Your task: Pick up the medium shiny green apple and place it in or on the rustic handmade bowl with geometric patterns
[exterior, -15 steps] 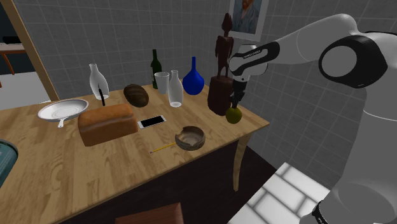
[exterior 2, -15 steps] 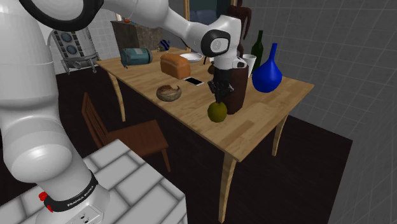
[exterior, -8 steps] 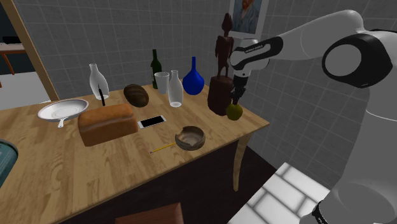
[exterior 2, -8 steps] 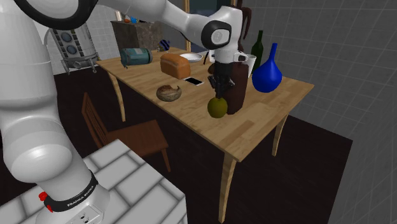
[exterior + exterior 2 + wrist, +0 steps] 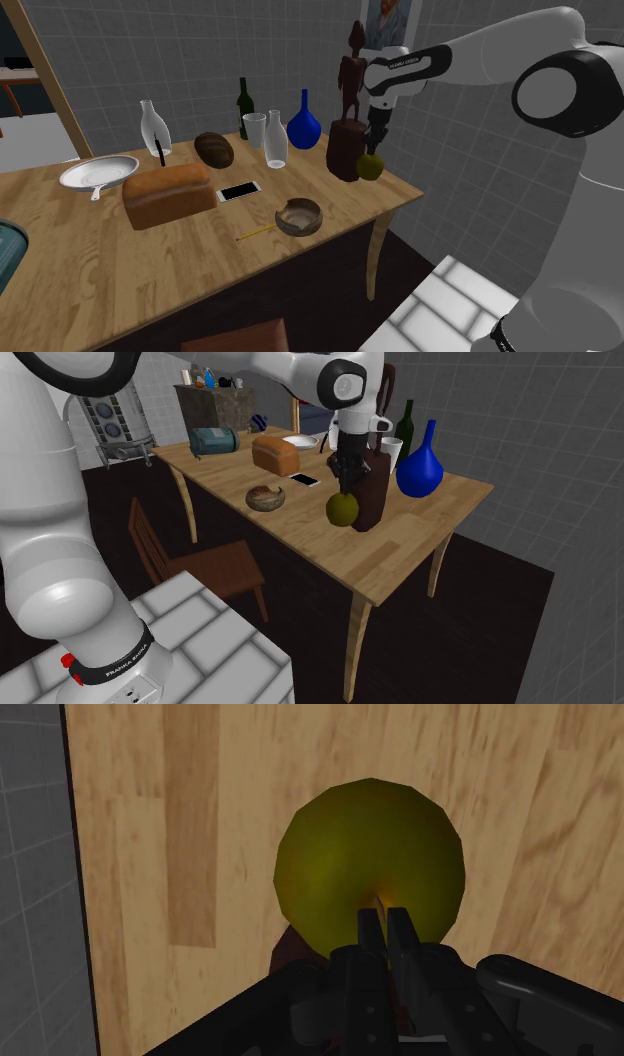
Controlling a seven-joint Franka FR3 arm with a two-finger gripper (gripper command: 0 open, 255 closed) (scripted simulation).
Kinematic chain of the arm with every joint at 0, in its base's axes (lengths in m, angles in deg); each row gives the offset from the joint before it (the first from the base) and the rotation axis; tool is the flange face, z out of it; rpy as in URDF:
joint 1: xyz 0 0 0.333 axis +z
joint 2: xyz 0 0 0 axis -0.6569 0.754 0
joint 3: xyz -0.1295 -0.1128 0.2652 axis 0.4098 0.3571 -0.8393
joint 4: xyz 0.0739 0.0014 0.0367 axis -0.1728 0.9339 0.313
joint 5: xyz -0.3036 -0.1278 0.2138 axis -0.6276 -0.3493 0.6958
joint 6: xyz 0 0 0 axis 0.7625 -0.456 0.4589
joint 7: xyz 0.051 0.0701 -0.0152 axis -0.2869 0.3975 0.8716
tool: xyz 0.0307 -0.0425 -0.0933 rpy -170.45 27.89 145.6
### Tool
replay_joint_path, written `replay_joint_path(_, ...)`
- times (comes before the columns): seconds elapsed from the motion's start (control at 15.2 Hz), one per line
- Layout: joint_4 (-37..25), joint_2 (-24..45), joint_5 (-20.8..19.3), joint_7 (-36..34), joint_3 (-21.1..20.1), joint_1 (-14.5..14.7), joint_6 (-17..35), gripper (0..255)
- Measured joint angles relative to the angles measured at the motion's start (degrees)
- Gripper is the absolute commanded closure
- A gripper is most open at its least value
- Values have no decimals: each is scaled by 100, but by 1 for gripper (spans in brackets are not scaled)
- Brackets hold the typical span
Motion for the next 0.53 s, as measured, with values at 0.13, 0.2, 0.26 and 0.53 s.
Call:
replay_joint_path(0.13,-115,-47,-16,-22,2,4,-160,255)
replay_joint_path(0.2,-174,-58,-20,-27,4,1,-228,255)
replay_joint_path(0.26,-255,-63,-24,-36,5,1,-314,255)
replay_joint_path(0.53,-514,-89,-37,-57,10,-5,-598,255)
